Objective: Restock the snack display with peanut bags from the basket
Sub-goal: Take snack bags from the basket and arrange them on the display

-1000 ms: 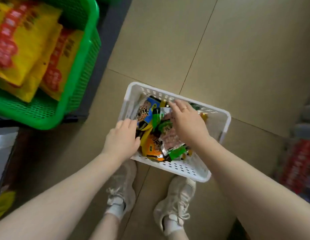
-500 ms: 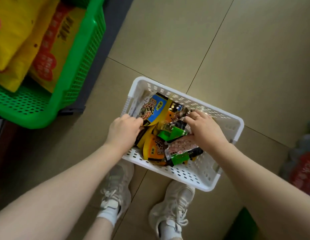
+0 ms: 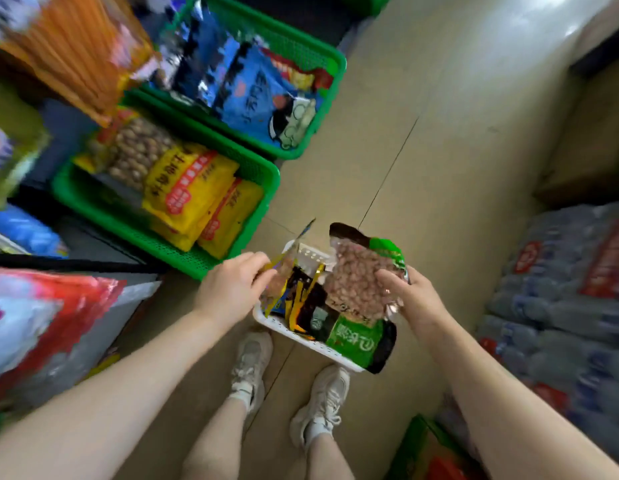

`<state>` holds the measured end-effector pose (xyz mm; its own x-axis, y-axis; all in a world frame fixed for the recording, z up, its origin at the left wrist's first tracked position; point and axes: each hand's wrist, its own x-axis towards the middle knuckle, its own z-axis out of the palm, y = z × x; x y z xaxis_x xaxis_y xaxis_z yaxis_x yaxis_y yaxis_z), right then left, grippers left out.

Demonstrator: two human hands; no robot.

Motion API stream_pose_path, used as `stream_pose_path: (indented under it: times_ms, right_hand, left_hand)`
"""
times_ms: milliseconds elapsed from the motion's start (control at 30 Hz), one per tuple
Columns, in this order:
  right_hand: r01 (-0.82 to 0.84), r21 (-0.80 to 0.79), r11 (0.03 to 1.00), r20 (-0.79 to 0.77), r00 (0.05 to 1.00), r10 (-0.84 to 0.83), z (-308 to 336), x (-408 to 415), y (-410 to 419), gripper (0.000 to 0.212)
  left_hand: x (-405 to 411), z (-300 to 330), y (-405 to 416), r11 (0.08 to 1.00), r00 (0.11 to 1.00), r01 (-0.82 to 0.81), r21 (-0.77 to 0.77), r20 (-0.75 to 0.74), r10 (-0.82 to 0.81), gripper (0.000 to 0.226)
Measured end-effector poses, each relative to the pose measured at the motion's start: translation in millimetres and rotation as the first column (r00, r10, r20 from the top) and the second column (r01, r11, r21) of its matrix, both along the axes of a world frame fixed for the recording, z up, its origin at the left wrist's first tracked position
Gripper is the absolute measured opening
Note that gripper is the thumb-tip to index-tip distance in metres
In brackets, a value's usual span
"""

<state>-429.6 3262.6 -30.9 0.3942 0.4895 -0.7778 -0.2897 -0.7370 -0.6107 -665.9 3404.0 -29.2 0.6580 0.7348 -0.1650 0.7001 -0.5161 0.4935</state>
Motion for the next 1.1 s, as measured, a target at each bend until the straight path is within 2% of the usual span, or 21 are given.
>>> stream_pose_path:
  times_ms: [67,167,233,333,400,467,533,700,800,867,900,933,967,1000,1033,1100]
  right_hand:
    - [0.033,0.057,0.998,-0.057,0.998,-0.029,65,-7,10,0.021]
    - [0.088,0.174,0.981,-0.151,0.987,-0.062,151,-23,25,0.024]
    - [0.07,0.246,0.967,-0.189,0.982,-0.023,198,-35,34,0.022]
    - [-0.066,0.371,0.926,-0.115,0.987,0.117,265,-52,52,0.013]
    - [-0.174,0.457,0.872,-0.032,0.977,0.211,311,-68,66,0.007]
    - [-0.238,0.547,0.803,0.001,0.959,0.284,354,-89,81,0.014]
    - [-0.282,0.621,0.731,0.005,0.934,0.356,392,-118,94,0.012]
    - [-0.387,0.736,0.556,0.046,0.848,0.528,477,-215,126,0.011]
    - [-0.499,0.779,0.381,0.193,0.767,0.611,526,-276,138,0.007]
    - [-0.591,0.774,0.225,0.371,0.712,0.596,558,-316,145,0.016]
    - [-0.68,0.728,0.086,0.537,0.644,0.545,574,-333,149,0.026]
    - [-0.791,0.605,-0.085,0.736,0.516,0.438,591,-351,156,0.031]
    - [-0.886,0.402,-0.231,0.897,0.33,0.295,609,-371,162,0.036]
    - [-0.943,0.147,-0.299,0.985,0.112,0.132,625,-391,171,0.045]
    - [-0.955,-0.115,-0.273,0.993,-0.115,-0.014,641,-412,177,0.053]
    - [-0.859,-0.508,-0.062,0.828,-0.468,-0.308,662,-461,191,0.049]
  left_hand:
    - [-9,65,1,0.999,0.999,-0.038,0.016,0.022,0.037,0.026]
    - [-26,154,-3,0.991,0.997,-0.067,0.118,0.052,0.061,0.028]
    - [-42,202,-11,0.971,0.994,-0.097,0.218,0.072,0.083,0.031]
    - [-77,262,-33,0.905,0.997,-0.056,0.422,-0.023,0.072,0.027]
    - [-109,300,-47,0.871,0.989,-0.026,0.49,-0.114,0.094,0.027]
    - [-143,338,-57,0.816,0.98,-0.028,0.577,-0.146,0.137,0.032]
    - [-174,377,-69,0.746,0.969,-0.046,0.664,-0.15,0.194,0.03]
    - [-257,457,-107,0.546,0.914,-0.195,0.815,-0.051,0.403,0.015]
    - [-313,498,-124,0.422,0.868,-0.198,0.885,-0.042,0.496,0.02]
    - [-344,529,-133,0.351,0.85,-0.208,0.913,-0.009,0.527,0.025]
    - [-358,544,-135,0.308,0.832,-0.208,0.928,0.002,0.555,0.028]
    - [-371,559,-136,0.259,0.813,-0.204,0.944,0.015,0.583,0.031]
    - [-386,572,-136,0.214,0.796,-0.205,0.955,0.035,0.605,0.034]
    - [-400,584,-135,0.186,0.788,-0.211,0.96,0.054,0.613,0.032]
    - [-414,596,-134,0.168,0.787,-0.208,0.964,0.063,0.613,0.028]
    - [-445,616,-129,0.135,0.792,-0.197,0.971,0.077,0.605,0.027]
